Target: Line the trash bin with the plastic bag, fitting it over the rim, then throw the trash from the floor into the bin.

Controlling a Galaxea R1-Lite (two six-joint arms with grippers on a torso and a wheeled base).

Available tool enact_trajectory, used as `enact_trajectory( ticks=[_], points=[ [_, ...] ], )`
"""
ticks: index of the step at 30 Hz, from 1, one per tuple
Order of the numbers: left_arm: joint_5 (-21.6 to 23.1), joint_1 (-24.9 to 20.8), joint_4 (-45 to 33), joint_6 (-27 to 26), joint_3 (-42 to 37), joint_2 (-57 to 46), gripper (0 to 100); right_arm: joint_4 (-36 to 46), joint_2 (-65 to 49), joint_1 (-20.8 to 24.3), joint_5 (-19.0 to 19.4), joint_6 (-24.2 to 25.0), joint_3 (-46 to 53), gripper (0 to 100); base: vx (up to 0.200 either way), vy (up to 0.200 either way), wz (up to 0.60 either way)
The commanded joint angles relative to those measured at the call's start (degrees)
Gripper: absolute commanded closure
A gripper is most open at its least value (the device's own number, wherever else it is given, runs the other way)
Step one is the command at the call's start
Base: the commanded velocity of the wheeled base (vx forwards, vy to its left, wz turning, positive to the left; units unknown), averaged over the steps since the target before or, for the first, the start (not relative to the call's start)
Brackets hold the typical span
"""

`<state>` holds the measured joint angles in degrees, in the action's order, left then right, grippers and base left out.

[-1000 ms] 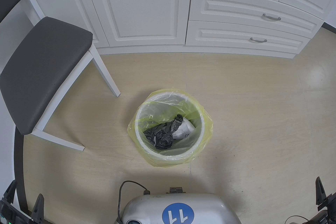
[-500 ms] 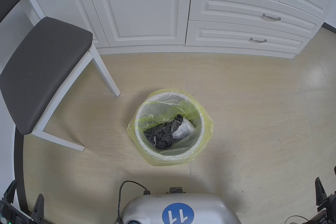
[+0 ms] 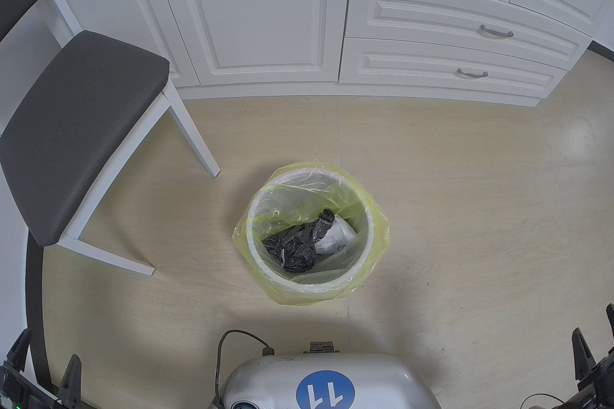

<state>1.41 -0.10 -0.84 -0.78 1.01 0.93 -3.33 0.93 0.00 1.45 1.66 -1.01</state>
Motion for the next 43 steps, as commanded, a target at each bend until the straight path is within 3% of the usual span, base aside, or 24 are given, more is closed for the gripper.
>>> enact_trajectory(
  ticks=[1,4,5,7,31,35,43],
  points=[
    [0.1,0.0,0.0,-0.1,-0.6,-0.9,0,0.0,-0.9,0.0,1.8,-0.1,0.8,0,0.000,0.000,0.00],
    [0.2,0.0,0.1,0.0,-0.7,-0.9,0,0.1,-0.9,0.0,1.0,-0.4,0.8,0,0.000,0.000,0.00],
    [0.2,0.0,0.0,0.0,-0.7,-0.9,0,2.0,-0.9,0.0,-2.5,-2.6,1.0,0,0.000,0.000,0.00],
    [0.2,0.0,0.0,-0.1,-0.7,-0.9,0,2.6,-0.9,0.0,-3.6,-1.7,0.8,0,0.000,0.000,0.00],
    [-0.2,0.0,0.1,0.6,-0.7,-0.9,0,2.9,-0.9,0.1,-3.3,0.3,0.9,0,0.000,0.000,0.00],
    [-1.3,0.1,0.1,3.0,-0.6,-0.9,0,2.9,-0.9,0.1,-3.3,0.3,0.9,0,0.000,0.000,0.00],
    [-1.1,0.1,0.1,1.5,-0.7,-0.9,0,2.9,-0.9,0.1,-3.3,0.4,0.9,0,0.000,0.000,0.00]
  ],
)
